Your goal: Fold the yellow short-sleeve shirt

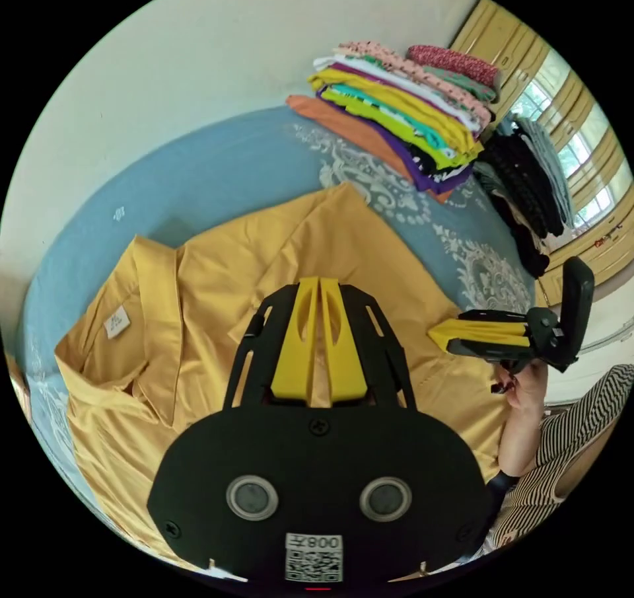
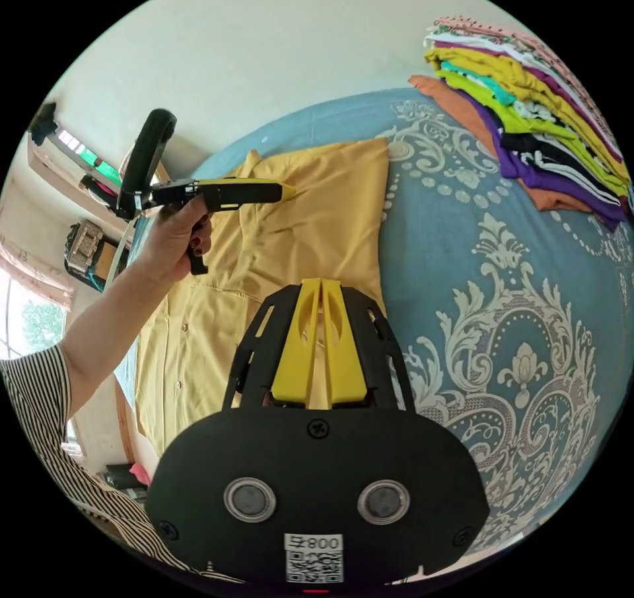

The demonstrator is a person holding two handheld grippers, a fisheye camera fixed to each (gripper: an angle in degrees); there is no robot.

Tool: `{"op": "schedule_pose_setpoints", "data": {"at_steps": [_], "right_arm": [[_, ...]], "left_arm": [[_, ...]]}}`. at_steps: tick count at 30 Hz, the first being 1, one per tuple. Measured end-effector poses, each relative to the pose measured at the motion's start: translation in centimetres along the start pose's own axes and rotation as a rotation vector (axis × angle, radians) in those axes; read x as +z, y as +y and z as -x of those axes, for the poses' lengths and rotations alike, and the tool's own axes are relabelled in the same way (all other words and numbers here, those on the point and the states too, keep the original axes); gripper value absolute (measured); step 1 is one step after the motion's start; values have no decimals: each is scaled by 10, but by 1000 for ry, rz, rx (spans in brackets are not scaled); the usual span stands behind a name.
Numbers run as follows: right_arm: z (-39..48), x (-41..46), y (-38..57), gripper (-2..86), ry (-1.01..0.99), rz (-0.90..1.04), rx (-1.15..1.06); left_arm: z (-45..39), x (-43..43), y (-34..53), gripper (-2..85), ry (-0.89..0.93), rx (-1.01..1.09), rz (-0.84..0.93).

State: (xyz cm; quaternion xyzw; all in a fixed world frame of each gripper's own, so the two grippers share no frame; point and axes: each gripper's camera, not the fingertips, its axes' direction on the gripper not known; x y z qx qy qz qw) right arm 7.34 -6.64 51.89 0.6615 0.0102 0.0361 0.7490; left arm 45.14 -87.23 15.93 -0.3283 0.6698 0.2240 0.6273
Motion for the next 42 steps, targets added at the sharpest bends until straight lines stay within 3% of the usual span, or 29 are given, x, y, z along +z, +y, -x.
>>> {"op": "schedule_pose_setpoints", "data": {"at_steps": [4,6,8,13,16,20,24,27,35,42], "right_arm": [[23,-20,-8,2,35,-57,-17],[32,-19,-13,2,36,-47,-22],[40,-7,-19,2,47,20,-26],[69,-12,-25,2,63,-61,-32],[94,-14,-32,3,120,-62,-58],[127,-14,-39,2,208,-67,-96],[152,-22,-49,2,224,-36,-98],[162,-43,-53,2,163,-41,-70],[224,-73,-77,5,10,-43,-141],[343,-44,-116,11,-124,60,-297]], "left_arm": [[10,-33,68,4,37,-34,-169],[15,-36,99,4,4,-36,-162],[30,-17,137,4,-9,-79,-39],[49,-52,230,3,100,-163,-245],[55,-22,276,3,105,-141,-29],[69,-62,363,4,127,-209,-219],[83,-77,461,6,169,-302,-251],[99,-93,570,12,169,-441,-334],[168,-145,929,79,10,-1122,-648],[225,-129,1114,103,69,-1414,-820]]}}
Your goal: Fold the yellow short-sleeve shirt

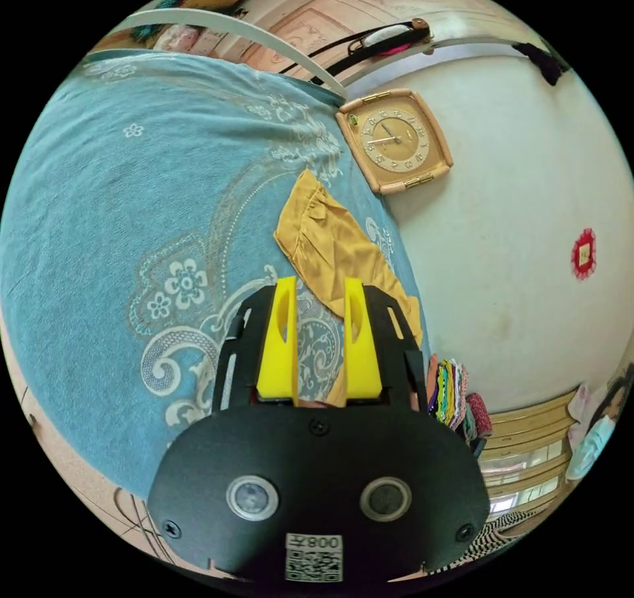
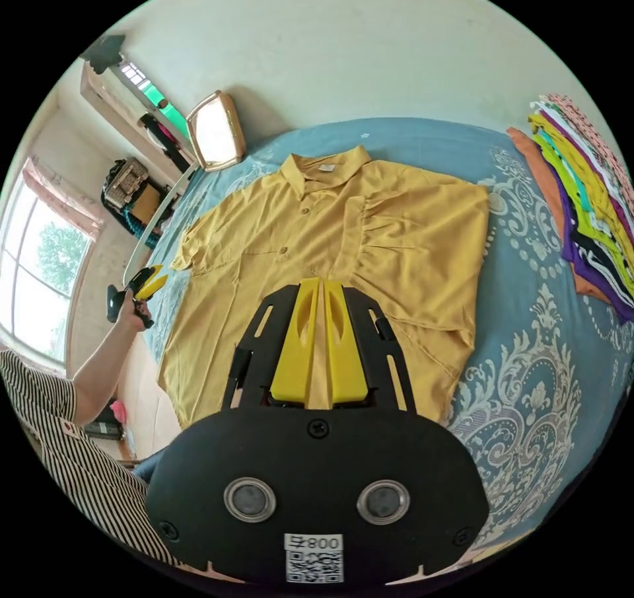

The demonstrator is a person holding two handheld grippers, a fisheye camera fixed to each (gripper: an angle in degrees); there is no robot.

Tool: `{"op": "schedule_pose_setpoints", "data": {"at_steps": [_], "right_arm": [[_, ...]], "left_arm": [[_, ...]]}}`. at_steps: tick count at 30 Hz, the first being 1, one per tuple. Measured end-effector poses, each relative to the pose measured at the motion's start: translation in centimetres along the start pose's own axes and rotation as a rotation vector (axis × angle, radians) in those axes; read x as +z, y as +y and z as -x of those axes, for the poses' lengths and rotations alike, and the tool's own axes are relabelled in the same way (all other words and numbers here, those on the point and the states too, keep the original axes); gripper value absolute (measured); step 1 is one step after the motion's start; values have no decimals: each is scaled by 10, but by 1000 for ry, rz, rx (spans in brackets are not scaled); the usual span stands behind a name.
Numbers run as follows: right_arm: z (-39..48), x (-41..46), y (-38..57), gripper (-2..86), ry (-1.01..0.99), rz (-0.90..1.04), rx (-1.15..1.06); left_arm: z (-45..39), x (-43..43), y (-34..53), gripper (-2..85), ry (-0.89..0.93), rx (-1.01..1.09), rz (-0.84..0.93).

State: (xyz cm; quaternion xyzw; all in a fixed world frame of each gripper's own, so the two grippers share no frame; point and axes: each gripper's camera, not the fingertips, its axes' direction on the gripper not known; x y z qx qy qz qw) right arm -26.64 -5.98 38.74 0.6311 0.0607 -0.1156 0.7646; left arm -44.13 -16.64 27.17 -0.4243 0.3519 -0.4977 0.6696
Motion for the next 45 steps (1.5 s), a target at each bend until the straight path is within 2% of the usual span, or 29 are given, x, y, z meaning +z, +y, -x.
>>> {"op": "schedule_pose_setpoints", "data": {"at_steps": [4,8,11,16,19,25,29,32,39,41,45], "right_arm": [[77,37,-51,19,-57,52,-123],[156,79,-105,35,-135,104,-262],[232,123,-155,58,-154,163,-390],[362,203,-237,78,-163,227,-565],[423,248,-273,84,-180,268,-615],[521,334,-321,93,-72,357,-687],[562,377,-337,104,-39,399,-696],[583,415,-339,96,61,449,-714],[602,437,-337,39,176,318,-754],[597,441,-341,22,161,318,-753],[564,441,-363,9,8,345,-635]], "left_arm": [[81,-12,-18,90,99,-58,24],[149,-28,-24,38,152,-51,17],[193,-39,-26,20,266,-27,-10],[235,-59,-28,12,272,35,-29],[266,-70,-28,11,374,24,-55],[294,-83,-33,10,314,43,-39],[308,-88,-36,9,318,53,-25],[312,-90,-37,8,310,61,-18],[310,-90,-41,5,286,68,3],[304,-89,-41,3,282,76,7],[292,-86,-41,1,272,83,10]]}}
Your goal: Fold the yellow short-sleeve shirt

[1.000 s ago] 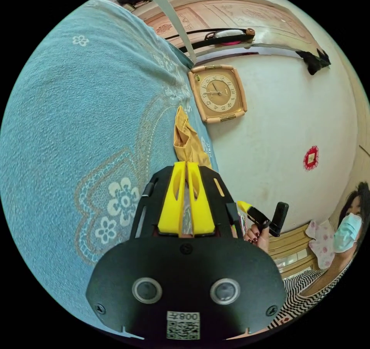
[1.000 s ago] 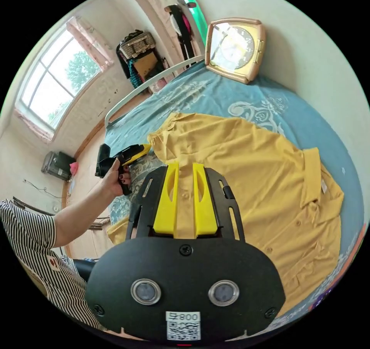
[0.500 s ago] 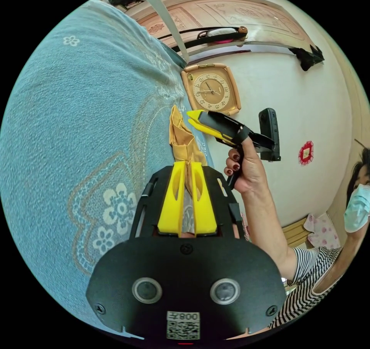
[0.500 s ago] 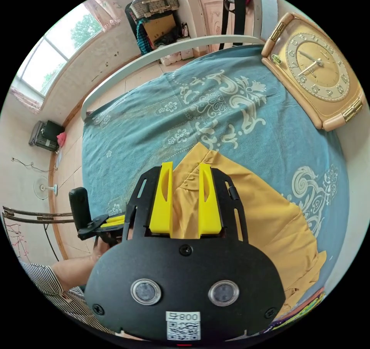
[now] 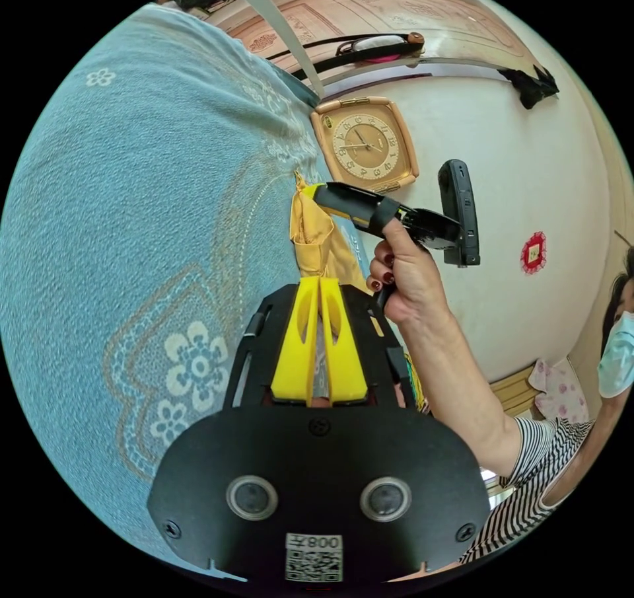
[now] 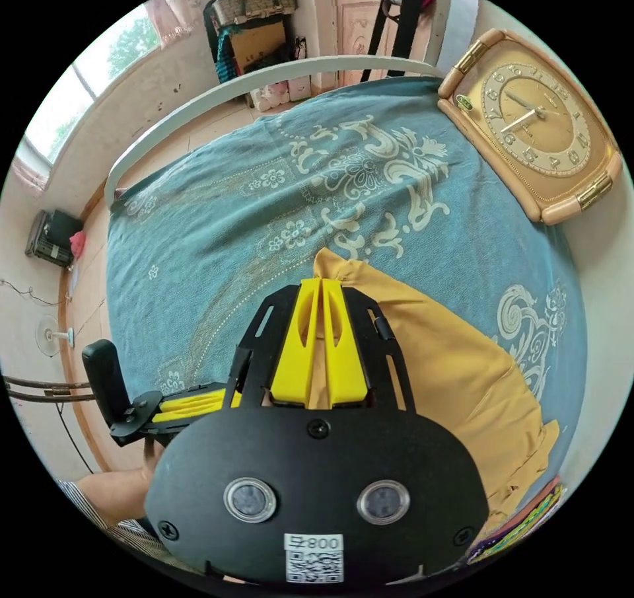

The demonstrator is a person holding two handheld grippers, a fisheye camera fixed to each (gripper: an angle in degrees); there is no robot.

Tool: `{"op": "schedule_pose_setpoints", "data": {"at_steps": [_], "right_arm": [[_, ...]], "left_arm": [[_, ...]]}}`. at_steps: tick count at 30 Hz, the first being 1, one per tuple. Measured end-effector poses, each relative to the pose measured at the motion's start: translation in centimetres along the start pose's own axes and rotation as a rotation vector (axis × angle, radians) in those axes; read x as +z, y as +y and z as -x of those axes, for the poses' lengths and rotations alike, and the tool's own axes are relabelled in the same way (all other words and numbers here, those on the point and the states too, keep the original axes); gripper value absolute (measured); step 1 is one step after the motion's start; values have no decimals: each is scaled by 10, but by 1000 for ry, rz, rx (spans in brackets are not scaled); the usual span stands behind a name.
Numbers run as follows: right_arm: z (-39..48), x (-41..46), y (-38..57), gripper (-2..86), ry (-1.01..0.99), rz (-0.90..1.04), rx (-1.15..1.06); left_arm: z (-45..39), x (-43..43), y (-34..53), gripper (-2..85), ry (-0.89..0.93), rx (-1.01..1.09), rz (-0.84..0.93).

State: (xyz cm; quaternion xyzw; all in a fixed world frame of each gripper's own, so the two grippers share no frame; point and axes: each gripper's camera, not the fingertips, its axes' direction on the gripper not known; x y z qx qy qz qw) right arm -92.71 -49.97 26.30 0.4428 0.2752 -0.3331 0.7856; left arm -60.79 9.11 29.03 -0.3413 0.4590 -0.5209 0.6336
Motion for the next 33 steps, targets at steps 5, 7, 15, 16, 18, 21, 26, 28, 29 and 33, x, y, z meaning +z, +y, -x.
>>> {"op": "schedule_pose_setpoints", "data": {"at_steps": [5,7,15,16,18,21,26,28,29,33], "right_arm": [[-54,-11,23,5,-156,-52,81],[-83,-19,42,5,-221,-94,117],[-213,-52,130,5,-587,-276,244],[-234,-57,149,5,-599,-299,271],[-261,-61,179,5,-585,-321,296],[-304,-52,229,4,-550,-299,379],[-351,-17,294,4,-577,-245,484],[-365,-8,315,4,-596,-254,495],[-367,-7,319,4,-598,-255,495],[-384,-3,339,3,-577,-263,488]], "left_arm": [[-26,16,-1,0,-24,17,10],[-40,23,-1,0,-28,46,20],[-182,79,6,1,11,421,62],[-211,95,11,1,7,507,109],[-250,124,22,1,-40,649,189],[-295,177,42,1,-120,799,324],[-343,252,71,2,-183,900,487],[-357,269,77,2,-194,907,505],[-366,280,80,2,-198,912,511],[-393,310,85,2,-191,906,512]]}}
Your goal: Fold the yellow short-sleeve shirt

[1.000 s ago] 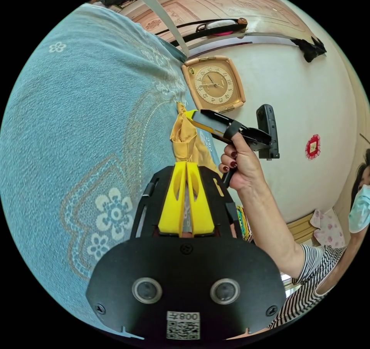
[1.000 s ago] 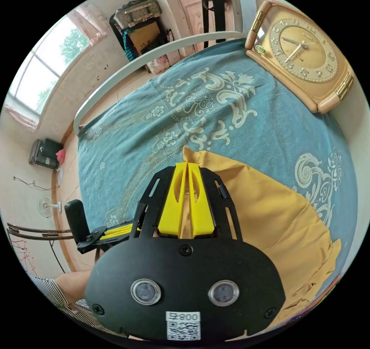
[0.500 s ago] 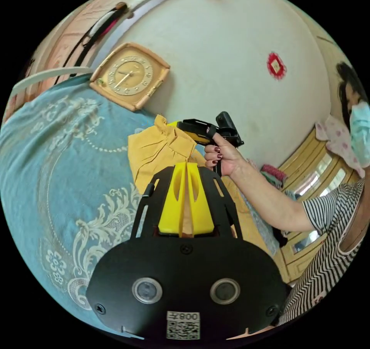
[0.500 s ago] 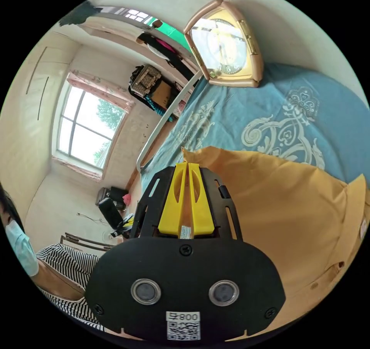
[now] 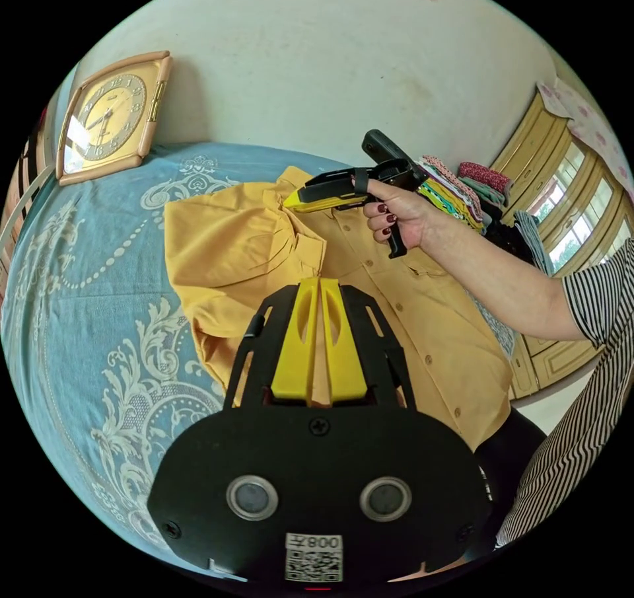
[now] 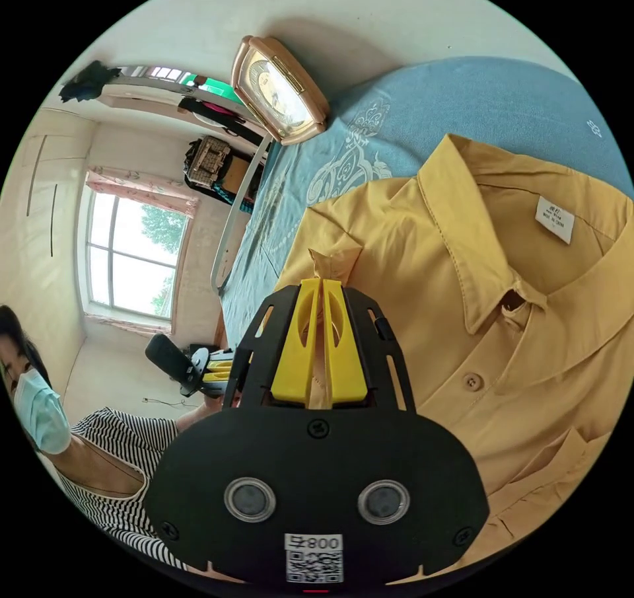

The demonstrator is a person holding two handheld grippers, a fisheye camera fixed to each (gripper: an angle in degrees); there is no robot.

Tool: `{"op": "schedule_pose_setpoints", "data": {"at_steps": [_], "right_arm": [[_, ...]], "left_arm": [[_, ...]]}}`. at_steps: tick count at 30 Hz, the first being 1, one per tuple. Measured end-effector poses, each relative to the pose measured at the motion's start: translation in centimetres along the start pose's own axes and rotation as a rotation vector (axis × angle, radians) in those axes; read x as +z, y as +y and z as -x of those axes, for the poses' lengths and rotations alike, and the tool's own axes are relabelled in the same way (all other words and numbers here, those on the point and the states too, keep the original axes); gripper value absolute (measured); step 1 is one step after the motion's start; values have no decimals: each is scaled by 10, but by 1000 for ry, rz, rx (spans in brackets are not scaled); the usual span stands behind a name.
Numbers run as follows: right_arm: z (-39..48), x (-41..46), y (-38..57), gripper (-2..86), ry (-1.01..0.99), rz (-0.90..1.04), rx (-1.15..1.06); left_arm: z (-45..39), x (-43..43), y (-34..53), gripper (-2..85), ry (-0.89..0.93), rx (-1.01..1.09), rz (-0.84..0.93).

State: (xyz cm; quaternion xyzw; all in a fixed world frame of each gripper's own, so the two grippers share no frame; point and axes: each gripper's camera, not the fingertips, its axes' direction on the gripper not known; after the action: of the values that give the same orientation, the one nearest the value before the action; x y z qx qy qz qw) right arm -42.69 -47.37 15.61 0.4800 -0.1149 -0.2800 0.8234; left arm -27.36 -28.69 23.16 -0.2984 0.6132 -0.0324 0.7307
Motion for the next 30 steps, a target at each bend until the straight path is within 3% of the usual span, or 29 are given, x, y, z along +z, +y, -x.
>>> {"op": "schedule_pose_setpoints", "data": {"at_steps": [7,12,18,20,27,30], "right_arm": [[-49,-31,31,3,68,-64,84],[-46,-50,51,2,111,-132,22],[-29,-4,43,1,359,24,-102],[-33,12,44,1,457,83,-109],[-27,-9,81,1,433,41,-169],[-21,-6,102,1,449,47,-206]], "left_arm": [[-31,59,-58,3,17,-5,161],[-52,67,-88,3,-12,25,148],[-39,78,-128,3,-102,-79,116],[-32,94,-139,3,-117,-119,187],[-32,92,-176,3,-88,-136,96],[-27,112,-192,3,-95,-148,154]]}}
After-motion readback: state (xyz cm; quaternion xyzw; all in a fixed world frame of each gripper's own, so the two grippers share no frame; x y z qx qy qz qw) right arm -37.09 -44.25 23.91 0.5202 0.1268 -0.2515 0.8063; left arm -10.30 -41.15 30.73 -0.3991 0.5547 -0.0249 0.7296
